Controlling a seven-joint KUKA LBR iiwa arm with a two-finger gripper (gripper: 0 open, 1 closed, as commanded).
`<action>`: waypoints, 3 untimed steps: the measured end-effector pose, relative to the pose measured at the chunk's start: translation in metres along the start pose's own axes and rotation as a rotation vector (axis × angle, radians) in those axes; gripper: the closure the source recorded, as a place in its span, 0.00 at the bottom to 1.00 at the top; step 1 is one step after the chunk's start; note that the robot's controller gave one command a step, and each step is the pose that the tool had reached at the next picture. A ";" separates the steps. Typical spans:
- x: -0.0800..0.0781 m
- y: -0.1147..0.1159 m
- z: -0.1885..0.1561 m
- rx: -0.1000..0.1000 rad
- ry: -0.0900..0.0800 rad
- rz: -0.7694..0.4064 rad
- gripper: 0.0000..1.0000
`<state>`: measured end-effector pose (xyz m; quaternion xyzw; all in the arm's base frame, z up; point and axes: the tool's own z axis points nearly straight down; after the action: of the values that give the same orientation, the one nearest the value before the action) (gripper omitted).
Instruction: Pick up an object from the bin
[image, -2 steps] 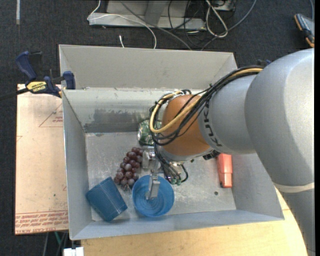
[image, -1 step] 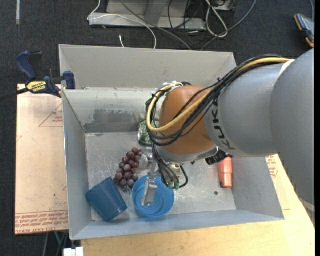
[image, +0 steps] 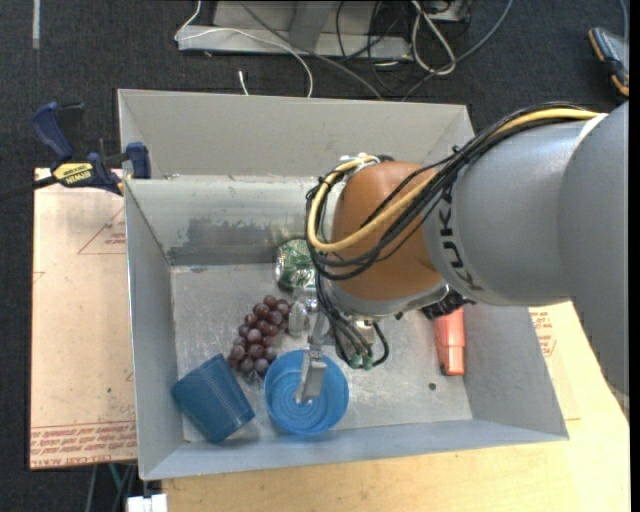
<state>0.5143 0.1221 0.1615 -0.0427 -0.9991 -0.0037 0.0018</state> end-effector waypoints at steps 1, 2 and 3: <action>-0.009 0.002 -0.043 -0.003 0.001 -0.169 0.00; -0.014 -0.013 0.009 0.002 0.006 0.110 0.00; -0.041 0.001 -0.002 -0.005 -0.003 -0.169 0.00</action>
Offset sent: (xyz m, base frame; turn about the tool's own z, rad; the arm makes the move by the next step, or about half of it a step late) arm 0.0132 -0.0140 -0.0076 0.1134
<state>0.5554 0.1197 0.1635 0.0420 -0.9991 -0.0063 -0.0003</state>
